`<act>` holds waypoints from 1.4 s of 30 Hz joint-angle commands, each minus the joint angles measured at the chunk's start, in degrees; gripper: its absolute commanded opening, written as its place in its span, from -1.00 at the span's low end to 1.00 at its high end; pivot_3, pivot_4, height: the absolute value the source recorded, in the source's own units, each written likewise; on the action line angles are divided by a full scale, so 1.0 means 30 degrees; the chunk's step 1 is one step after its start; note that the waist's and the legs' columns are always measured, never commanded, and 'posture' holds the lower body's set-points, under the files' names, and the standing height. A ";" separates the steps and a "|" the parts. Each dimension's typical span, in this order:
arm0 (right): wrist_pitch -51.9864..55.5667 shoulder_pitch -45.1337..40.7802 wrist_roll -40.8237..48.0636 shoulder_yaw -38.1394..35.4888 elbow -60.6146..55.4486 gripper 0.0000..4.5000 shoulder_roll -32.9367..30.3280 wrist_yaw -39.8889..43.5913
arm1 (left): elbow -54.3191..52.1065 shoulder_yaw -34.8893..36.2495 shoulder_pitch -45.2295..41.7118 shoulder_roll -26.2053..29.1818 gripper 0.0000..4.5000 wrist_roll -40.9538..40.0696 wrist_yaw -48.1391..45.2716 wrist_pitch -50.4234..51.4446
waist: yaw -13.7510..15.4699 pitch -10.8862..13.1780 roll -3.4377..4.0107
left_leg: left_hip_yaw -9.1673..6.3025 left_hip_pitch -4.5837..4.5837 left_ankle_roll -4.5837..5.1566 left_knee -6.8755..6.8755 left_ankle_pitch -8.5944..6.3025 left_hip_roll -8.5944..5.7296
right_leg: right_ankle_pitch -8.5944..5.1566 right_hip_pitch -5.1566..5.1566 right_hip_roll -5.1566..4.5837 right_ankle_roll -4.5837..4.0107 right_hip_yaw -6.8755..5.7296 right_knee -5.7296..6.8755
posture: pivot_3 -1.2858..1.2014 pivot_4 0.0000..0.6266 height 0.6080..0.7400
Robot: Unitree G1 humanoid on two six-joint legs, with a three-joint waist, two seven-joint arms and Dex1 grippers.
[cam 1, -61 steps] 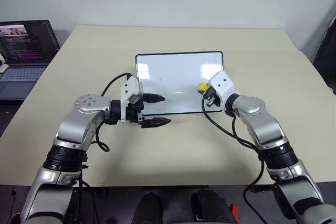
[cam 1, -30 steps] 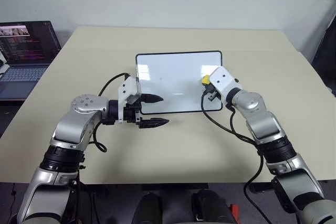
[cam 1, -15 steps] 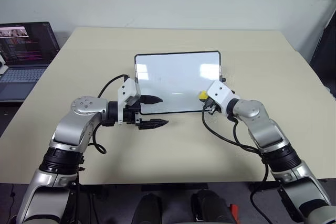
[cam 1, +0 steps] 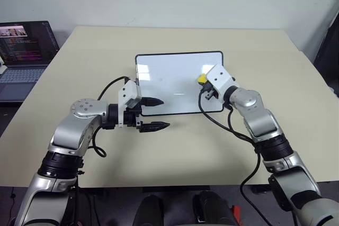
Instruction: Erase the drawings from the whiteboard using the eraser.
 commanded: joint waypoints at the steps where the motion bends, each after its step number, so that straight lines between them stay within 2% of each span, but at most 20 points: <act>1: 0.0464 0.0600 -0.0423 0.0366 0.0491 -0.52 -0.0237 0.0358 | -0.1006 0.0750 0.0220 0.0229 1.00 -0.0311 0.0252 -0.0007 | -0.0010 0.0000 0.0000 | 0.0007 0.0011 0.0000 0.0002 0.0000 0.0004 | -0.0037 0.0007 0.0000 0.0065 0.0006 0.0001 | 0.03 -0.52 1.00; 7: -0.1254 -0.0915 -0.0671 -0.0970 0.1846 -0.52 0.0170 -0.1967 | -0.1493 0.0797 0.0521 0.0104 1.00 -0.0416 0.0523 0.0196 | 0.0016 0.0000 0.0000 | 0.0001 0.0030 0.0002 0.0019 0.0009 0.0006 | -0.0017 0.0023 0.0000 0.0073 0.0006 0.0023 | 0.03 -0.52 1.00; 14: 0.0588 0.1236 0.0360 -0.0849 -0.0092 -0.52 -0.0500 0.0290 | -0.1858 0.0765 0.0497 0.0016 1.00 -0.0578 0.0801 0.0452 | 0.0085 -0.0007 -0.0011 | -0.0005 0.0003 0.0005 0.0002 0.0006 0.0002 | -0.0026 0.0020 -0.0008 0.0060 -0.0002 -0.0008 | 0.03 -0.52 1.00; 18: 0.1505 0.2615 0.1076 -0.1614 -0.1982 -0.52 -0.0396 0.0306 | -0.2149 0.0694 0.0418 -0.0229 1.00 -0.0709 0.0995 0.0590 | 0.0088 -0.0006 -0.0010 | -0.0003 0.0004 0.0005 0.0009 0.0005 -0.0003 | -0.0032 0.0021 -0.0021 0.0072 -0.0002 -0.0004 | 0.03 -0.52 1.00; 23: 0.4202 0.4396 0.2497 -0.5471 -0.6936 -0.52 -0.0252 -0.1299 | -0.2768 0.0230 -0.0363 -0.0667 1.00 -0.0432 0.1174 0.0136 | 0.0140 0.0016 0.0022 | -0.0016 -0.0025 0.0002 0.0011 0.0007 -0.0004 | -0.0032 0.0000 -0.0019 0.0075 -0.0015 0.0006 | 0.03 -0.52 1.00; 29: 0.6319 0.7913 0.3042 -0.8174 -1.0585 -0.52 0.0086 -0.2814 | -0.3162 -0.0068 -0.0920 -0.1199 1.00 -0.0608 0.1195 0.0075 | 0.0173 0.0013 0.0019 | -0.0016 -0.0049 -0.0025 -0.0019 -0.0016 -0.0026 | -0.0064 -0.0007 -0.0033 0.0089 -0.0010 -0.0023 | 0.03 -0.52 1.00; 34: 0.6185 0.9348 0.3114 -0.9396 -1.0022 -0.52 0.0867 -0.4352 | -0.2414 -0.0958 -0.1920 -0.1995 1.00 -0.0359 0.0628 -0.0335 | 0.0082 0.0015 0.0021 | 0.0001 -0.0038 -0.0037 -0.0020 -0.0026 -0.0032 | -0.0090 -0.0009 -0.0030 0.0111 0.0003 -0.0014 | 0.03 -0.52 1.00; 37: 0.5561 0.9042 0.3406 -0.9893 -0.8396 -0.52 0.1525 -0.5065 | -0.1559 -0.1777 -0.2740 -0.2628 1.00 -0.0085 -0.0027 -0.0874 | 0.0064 0.0015 0.0021 | 0.0004 -0.0027 -0.0037 -0.0016 -0.0025 -0.0045 | -0.0090 -0.0009 -0.0014 0.0112 0.0004 -0.0009 | 0.03 -0.52 1.00; 42: 0.4603 0.8397 0.3633 -0.9620 -0.6337 -0.52 0.1450 -0.5370 | -0.0186 -0.2867 -0.3546 -0.3314 1.00 0.0898 -0.0963 -0.2419 | 0.0059 0.0022 0.0033 | 0.0017 -0.0026 -0.0037 -0.0015 -0.0026 -0.0061 | -0.0090 -0.0008 0.0006 0.0111 0.0014 -0.0010 | 0.03 -0.52 1.00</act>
